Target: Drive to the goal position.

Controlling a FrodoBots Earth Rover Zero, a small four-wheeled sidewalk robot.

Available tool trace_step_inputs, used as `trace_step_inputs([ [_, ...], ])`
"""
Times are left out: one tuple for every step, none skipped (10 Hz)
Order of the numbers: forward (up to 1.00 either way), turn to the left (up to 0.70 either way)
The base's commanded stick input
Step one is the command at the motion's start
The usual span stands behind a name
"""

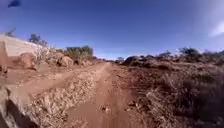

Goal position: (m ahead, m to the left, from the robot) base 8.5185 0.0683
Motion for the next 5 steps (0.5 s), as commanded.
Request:
trace_step_inputs([
  [0.50,0.00],
  [0.50,0.00],
  [0.50,0.00],
  [0.50,0.00],
  [0.50,0.00],
])
